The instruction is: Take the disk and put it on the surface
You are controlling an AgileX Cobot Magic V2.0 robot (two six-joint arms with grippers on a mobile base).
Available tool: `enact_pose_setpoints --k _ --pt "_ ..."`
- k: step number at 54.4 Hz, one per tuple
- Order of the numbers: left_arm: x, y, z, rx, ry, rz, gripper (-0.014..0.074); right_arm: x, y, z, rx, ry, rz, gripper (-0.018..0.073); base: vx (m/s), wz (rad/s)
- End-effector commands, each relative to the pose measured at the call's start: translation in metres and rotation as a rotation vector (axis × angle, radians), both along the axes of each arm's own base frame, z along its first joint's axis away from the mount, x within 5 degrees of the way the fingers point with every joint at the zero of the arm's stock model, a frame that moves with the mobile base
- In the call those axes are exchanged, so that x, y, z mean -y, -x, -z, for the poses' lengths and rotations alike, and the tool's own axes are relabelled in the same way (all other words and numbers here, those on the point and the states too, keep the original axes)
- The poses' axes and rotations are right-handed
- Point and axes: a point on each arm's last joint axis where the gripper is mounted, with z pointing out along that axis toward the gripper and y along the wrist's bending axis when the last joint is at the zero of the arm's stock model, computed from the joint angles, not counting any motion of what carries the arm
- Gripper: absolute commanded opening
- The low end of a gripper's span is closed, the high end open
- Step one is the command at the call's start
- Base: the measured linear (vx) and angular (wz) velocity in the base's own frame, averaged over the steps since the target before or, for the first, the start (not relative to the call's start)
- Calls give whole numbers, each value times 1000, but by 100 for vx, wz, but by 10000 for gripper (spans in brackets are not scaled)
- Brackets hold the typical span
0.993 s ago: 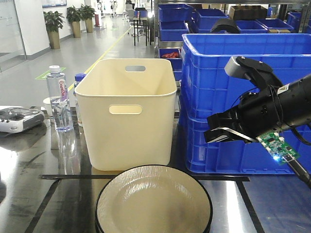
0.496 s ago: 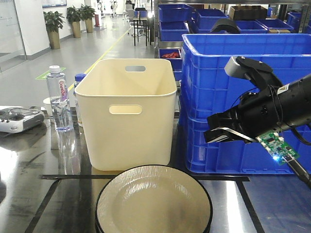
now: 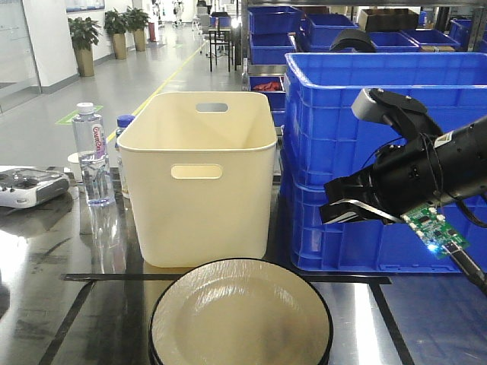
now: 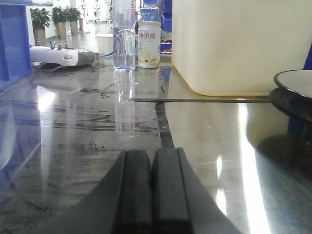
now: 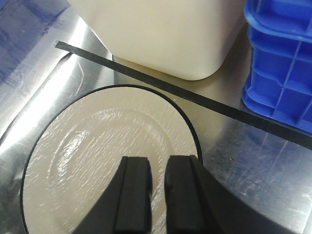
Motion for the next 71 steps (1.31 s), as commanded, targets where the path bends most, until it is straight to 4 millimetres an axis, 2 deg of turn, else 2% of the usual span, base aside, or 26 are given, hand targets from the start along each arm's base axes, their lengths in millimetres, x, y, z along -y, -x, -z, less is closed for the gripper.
enact_pose_setpoints --k 1,19,24,28,33,44,55,65,71 --pt "0 2 -15 116 11 1 -7 2 10 -28 112 -53 16 191 0 0" --pt "0 2 -15 116 11 1 -7 4 7 -30 143 -58 37 190 0 0" --pt "0 2 -15 116 11 1 -7 6 17 -31 166 -55 50 190 0 0" --pt "0 2 -15 116 11 1 -7 11 34 -30 194 -65 71 190 0 0" --pt "0 2 -15 116 11 1 -7 22 56 -17 266 -41 136 190 0 0" --pt "0 2 -15 116 11 1 -7 54 126 7 475 29 282 190 0 0" --pt "0 2 -15 116 11 1 -7 87 188 58 595 59 480 149 0 0" --pt "0 2 -15 116 11 1 -7 99 232 116 689 132 523 45 0 0" --pt "0 2 -15 116 11 1 -7 101 247 150 728 146 524 -15 0 0"
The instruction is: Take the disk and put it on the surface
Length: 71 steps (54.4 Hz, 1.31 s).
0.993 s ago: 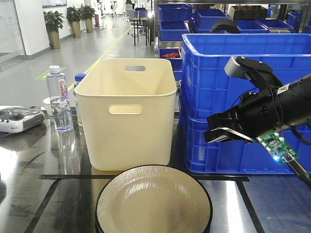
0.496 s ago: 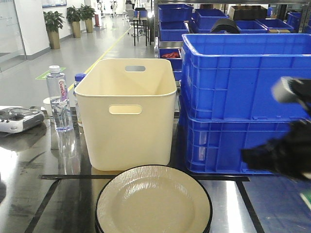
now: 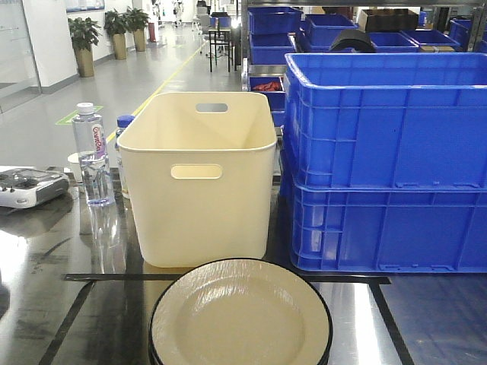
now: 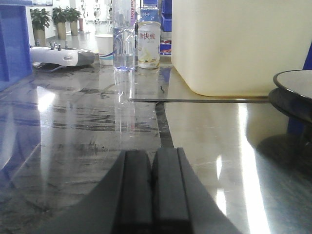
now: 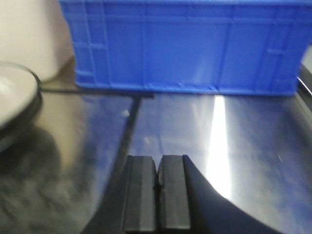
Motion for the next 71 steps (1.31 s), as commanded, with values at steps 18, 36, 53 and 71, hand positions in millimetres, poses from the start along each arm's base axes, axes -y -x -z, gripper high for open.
enact_pose_setpoints --k 18,36,53,71 --pt "0 2 -15 116 11 1 -8 1 21 70 206 20 -2 -8 0 0" --pt "0 2 -15 116 9 1 -8 1 21 71 199 18 -2 -8 0 0" --pt "0 2 -15 116 9 1 -8 1 21 71 199 18 -2 -8 0 0" --pt "0 2 -15 116 9 1 -8 1 21 71 199 18 -2 -8 0 0"
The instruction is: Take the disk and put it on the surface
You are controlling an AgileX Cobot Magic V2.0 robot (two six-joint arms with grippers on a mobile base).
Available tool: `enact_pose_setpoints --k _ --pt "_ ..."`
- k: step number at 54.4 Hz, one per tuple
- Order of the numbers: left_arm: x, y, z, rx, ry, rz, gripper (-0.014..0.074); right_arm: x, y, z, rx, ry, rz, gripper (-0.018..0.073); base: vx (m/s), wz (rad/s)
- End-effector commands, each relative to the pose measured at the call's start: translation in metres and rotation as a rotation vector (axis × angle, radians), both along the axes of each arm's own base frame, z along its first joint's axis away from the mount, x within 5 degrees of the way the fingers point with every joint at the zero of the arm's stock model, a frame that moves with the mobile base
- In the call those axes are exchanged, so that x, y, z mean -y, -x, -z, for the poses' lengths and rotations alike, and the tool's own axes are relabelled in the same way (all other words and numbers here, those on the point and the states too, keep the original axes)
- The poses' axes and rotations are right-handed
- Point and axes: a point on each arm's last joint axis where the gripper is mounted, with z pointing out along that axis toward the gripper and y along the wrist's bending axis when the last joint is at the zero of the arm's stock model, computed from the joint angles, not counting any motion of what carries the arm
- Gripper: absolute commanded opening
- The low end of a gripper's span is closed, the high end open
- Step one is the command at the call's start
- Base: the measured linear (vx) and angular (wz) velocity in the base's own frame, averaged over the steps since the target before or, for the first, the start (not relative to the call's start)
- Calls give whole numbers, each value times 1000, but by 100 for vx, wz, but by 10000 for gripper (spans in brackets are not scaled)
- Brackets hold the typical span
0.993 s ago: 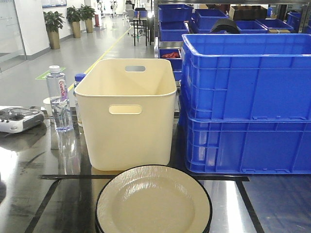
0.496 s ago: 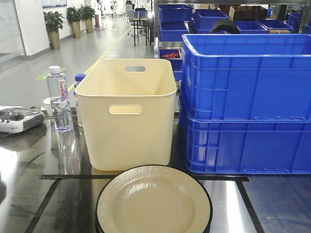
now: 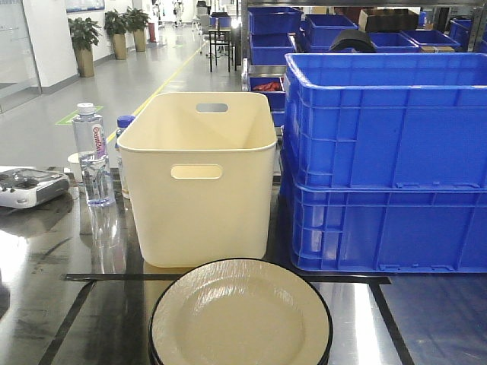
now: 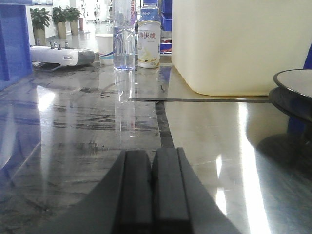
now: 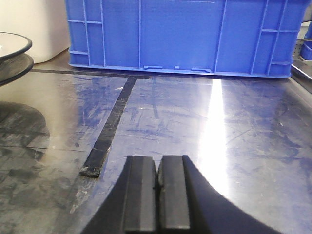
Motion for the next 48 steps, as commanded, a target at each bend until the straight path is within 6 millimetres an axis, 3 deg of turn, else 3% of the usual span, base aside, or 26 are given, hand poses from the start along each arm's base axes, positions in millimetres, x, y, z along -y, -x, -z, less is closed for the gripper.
enact_pose_setpoints --k 1,48 --pt "0 2 -15 118 9 1 -8 0 -1 -5 78 5 -1 -8 0 0" --pt "0 2 -15 118 9 1 -8 0 -1 -5 78 5 -1 -8 0 0"
